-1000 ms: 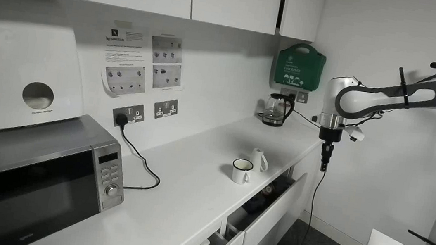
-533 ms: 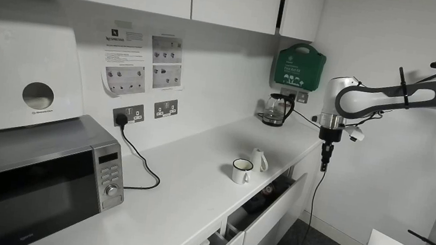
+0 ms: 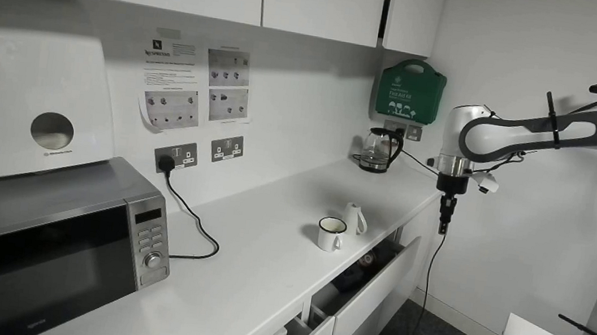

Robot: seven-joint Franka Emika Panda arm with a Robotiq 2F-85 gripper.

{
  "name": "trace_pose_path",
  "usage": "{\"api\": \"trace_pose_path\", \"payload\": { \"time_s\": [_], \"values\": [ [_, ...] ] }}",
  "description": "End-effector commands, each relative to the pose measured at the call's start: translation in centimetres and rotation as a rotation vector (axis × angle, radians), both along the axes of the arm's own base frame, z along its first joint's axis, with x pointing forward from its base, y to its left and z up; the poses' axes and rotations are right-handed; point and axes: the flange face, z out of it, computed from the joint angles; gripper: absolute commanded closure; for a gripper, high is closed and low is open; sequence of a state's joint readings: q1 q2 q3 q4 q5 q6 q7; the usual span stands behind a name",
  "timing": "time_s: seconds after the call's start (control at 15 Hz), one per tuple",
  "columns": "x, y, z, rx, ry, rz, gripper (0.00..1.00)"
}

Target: Move the mug on the left to the left

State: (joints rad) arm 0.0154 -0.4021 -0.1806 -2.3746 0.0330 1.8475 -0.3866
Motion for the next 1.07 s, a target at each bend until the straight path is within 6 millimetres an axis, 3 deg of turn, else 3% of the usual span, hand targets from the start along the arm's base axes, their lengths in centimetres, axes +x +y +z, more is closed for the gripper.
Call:
{"api": "trace_pose_path", "payload": {
  "time_s": [0.0, 0.67, 1.0],
  "values": [
    [0.3, 0.0, 0.8, 0.076, -0.068, -0.029, 0.00],
    [2.7, 0.8, 2.2, 0.187, -0.214, -0.148, 0.00],
    [4.9, 3.0, 3.8, 0.196, -0.355, -0.392, 0.00]
  ]
}}
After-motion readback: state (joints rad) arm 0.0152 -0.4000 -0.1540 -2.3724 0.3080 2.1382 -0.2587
